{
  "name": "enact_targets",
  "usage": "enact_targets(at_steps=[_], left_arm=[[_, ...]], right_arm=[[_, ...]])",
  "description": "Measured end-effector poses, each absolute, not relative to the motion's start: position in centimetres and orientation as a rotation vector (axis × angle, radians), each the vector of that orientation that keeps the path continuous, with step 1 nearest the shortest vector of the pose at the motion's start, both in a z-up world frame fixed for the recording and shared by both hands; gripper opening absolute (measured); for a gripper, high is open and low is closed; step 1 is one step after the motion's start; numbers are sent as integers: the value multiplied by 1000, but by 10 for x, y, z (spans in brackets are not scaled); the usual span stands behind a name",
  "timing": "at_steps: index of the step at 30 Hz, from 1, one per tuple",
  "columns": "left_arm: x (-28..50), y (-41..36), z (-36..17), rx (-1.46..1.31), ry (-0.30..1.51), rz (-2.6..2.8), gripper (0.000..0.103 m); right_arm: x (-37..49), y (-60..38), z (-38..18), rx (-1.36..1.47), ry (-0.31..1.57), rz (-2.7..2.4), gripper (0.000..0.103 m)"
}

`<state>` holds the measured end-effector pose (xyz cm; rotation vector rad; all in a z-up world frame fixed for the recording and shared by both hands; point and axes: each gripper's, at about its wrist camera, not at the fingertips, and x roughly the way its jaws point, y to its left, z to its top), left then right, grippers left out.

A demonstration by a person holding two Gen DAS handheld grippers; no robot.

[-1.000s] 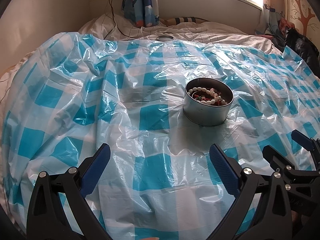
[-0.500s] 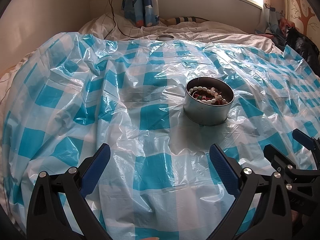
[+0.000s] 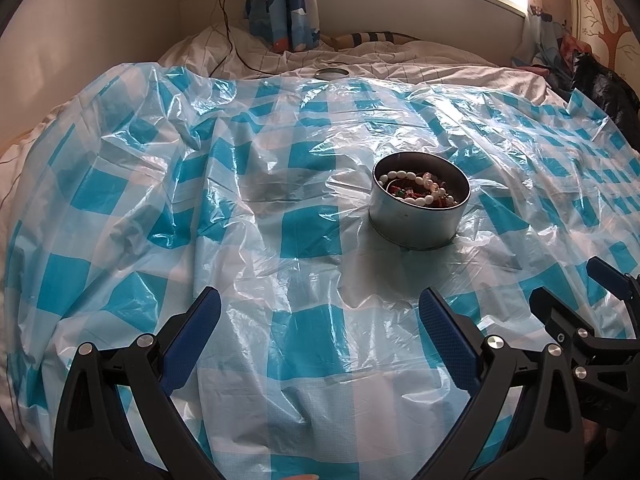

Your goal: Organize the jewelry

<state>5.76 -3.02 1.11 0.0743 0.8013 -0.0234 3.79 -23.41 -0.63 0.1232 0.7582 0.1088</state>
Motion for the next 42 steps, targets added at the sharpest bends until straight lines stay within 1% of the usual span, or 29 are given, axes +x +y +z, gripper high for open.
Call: enact_targets(at_steps=[42], left_arm=[[57,-28,7,80,803,-23,95]], right_arm=[[40,-234,-8,119,763,108,95]])
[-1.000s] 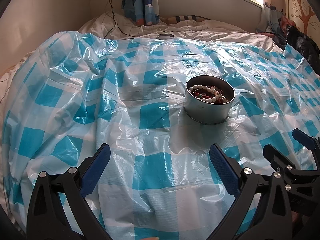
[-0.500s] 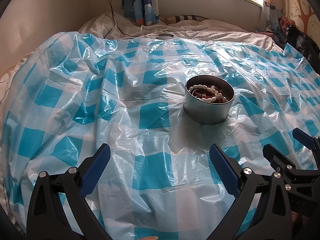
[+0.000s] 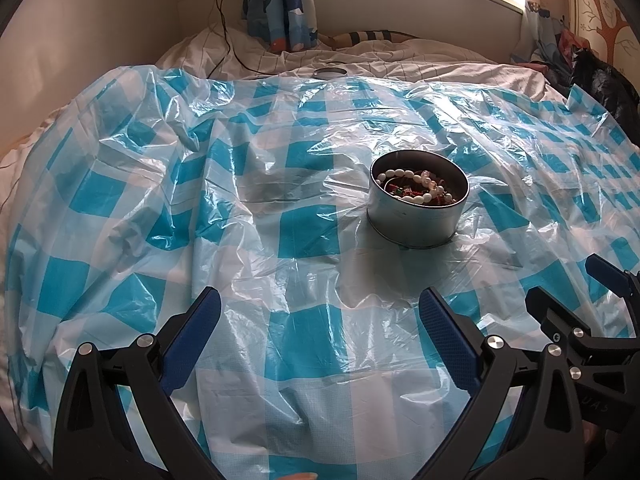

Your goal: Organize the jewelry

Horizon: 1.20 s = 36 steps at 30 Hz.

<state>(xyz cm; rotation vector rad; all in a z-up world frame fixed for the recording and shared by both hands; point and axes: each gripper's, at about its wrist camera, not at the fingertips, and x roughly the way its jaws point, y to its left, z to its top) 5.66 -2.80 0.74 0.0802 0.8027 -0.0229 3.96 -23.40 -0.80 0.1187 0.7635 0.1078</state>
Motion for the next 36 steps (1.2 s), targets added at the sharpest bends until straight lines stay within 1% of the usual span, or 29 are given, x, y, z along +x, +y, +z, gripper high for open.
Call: enact_targets(at_steps=[36], left_arm=[[61,-24,13,83,801,-22,95]], right_arm=[[41,-234,-10,111,765,107,95]])
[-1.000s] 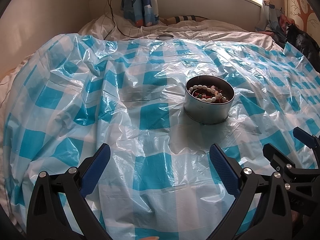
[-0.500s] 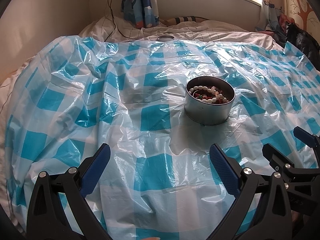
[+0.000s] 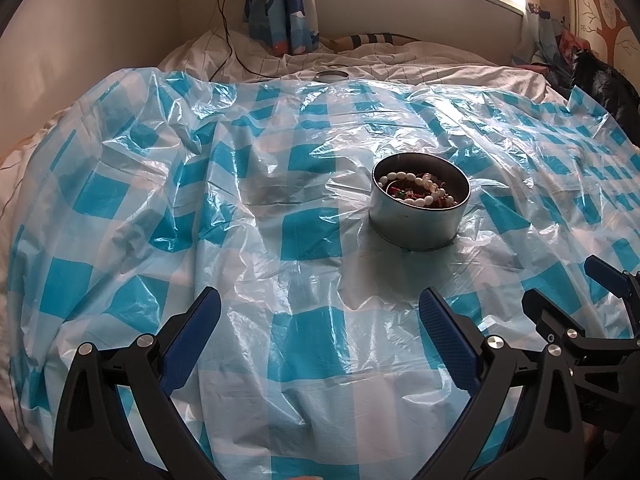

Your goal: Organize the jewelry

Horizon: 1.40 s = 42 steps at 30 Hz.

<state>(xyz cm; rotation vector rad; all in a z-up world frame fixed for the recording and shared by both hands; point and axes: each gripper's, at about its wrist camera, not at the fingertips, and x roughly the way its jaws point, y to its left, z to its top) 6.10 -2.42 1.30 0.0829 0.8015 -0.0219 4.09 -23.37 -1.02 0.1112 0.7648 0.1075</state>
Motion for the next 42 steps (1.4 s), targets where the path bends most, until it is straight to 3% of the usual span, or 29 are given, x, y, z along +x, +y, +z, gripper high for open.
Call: enact_targets(at_steps=[42], left_arm=[[62,-26,8,78,814,-24,95]], right_arm=[[41,-231,-11,107,765,106,95]])
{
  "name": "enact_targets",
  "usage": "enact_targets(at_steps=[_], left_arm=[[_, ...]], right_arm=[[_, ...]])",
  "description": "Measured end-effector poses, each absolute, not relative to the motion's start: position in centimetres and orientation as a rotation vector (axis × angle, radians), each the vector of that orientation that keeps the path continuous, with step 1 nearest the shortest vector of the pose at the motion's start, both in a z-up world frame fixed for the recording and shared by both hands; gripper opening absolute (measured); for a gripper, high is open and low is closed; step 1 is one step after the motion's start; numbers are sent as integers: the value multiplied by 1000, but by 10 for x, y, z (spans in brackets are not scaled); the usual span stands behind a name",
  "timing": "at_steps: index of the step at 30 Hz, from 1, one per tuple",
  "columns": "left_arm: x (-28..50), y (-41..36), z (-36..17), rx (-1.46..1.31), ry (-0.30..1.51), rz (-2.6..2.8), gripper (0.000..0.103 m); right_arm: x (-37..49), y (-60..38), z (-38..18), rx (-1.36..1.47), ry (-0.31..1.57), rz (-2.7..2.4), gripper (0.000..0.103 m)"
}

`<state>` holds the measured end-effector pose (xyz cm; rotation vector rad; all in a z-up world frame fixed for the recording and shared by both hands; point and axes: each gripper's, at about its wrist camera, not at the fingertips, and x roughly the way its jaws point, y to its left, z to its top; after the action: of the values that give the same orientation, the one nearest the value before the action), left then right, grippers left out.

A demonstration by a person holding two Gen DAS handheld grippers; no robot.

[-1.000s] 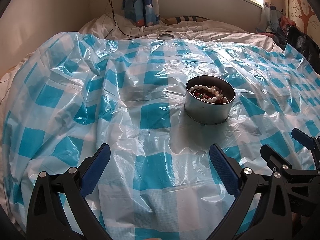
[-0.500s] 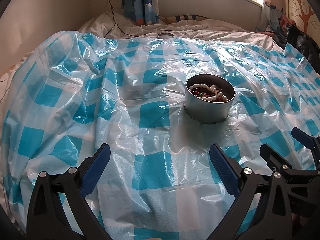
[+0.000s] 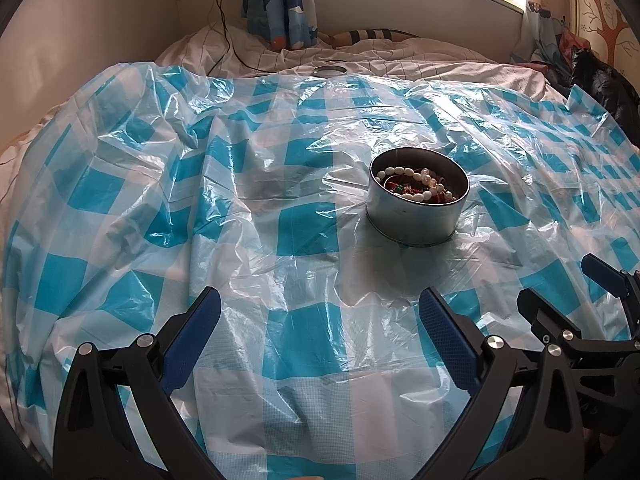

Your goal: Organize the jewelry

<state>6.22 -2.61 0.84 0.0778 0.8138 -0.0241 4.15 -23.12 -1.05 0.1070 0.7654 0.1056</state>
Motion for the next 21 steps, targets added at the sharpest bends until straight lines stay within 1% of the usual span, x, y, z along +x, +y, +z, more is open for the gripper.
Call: enact_targets(at_steps=[16,18,21], left_arm=[[62,-25,8,69,812,-32,95],[60,-24,9,45,795,-50,95],[52,-15,13,-34,719,-76,95]], right_arm=[[42,-230,-10,105,766,105,95],[41,-232,-11,105,767,105,95],[42,-230,-10,105,766,105,95]])
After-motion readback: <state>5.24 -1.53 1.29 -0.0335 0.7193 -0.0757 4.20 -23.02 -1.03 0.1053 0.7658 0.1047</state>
